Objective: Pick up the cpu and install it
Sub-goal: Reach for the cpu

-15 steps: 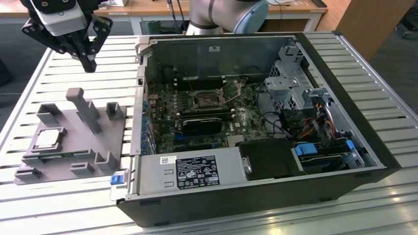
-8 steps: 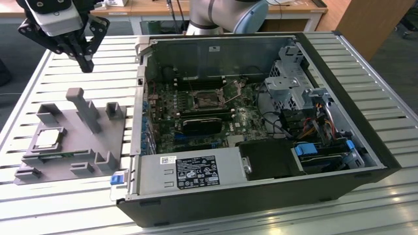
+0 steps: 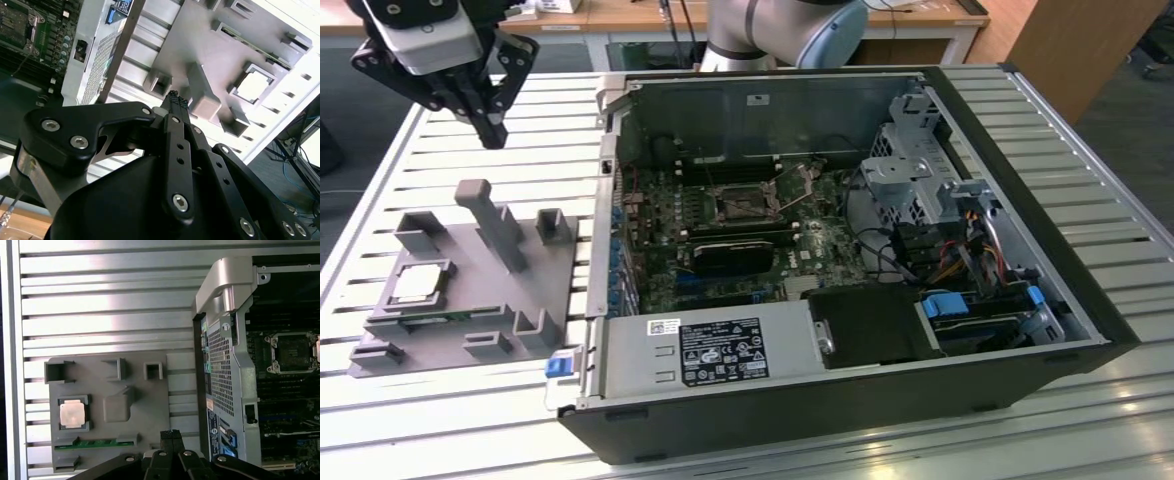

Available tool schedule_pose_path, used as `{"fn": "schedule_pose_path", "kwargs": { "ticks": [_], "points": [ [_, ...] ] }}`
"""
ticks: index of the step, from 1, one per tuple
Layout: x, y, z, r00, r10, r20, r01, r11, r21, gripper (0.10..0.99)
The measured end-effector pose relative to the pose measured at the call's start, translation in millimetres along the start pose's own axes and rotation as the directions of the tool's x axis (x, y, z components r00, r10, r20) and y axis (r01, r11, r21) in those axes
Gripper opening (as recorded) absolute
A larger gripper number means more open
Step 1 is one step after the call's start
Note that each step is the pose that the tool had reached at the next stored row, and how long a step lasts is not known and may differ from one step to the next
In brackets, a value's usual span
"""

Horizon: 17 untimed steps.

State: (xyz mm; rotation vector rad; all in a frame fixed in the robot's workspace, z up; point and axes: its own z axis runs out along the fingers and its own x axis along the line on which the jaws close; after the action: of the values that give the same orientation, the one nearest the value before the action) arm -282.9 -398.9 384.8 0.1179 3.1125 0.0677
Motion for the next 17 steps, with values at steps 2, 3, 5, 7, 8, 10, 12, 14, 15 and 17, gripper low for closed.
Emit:
{"fn": "schedule_pose_path", "kwargs": {
  "ticks": [2,3,5,7,8,10,12,14,15,17],
  "points": [
    [1.0,-0.1,0.0,1.0000,0.000,0.0000,0.000,1.0000,0.000,0.106],
    [1.6,-0.1,0.0,1.0000,0.000,-0.0001,0.000,1.0000,0.000,0.106],
    [2.7,-0.2,0.1,1.0000,0.000,0.0000,0.000,1.0000,0.000,0.106],
    [3.8,-0.3,0.1,1.0000,0.000,0.0000,0.000,1.0000,0.000,0.106],
    [4.4,-0.3,0.2,1.0000,0.000,0.0000,0.000,1.0000,0.000,0.106],
    [5.6,-0.4,0.2,1.0000,0.000,0.0000,0.000,1.0000,0.000,0.106],
    [6.8,-0.5,0.2,1.0000,0.000,-0.0001,0.000,1.0000,0.000,0.106],
    [8.0,-0.6,0.3,1.0000,0.000,0.0000,0.000,1.0000,0.000,0.106],
    [8.5,-0.7,0.3,1.0000,0.000,0.0000,0.000,1.0000,0.000,0.106],
    [9.8,-0.8,0.3,1.0000,0.000,-0.0001,0.000,1.0000,0.000,0.106]
  ]
}}
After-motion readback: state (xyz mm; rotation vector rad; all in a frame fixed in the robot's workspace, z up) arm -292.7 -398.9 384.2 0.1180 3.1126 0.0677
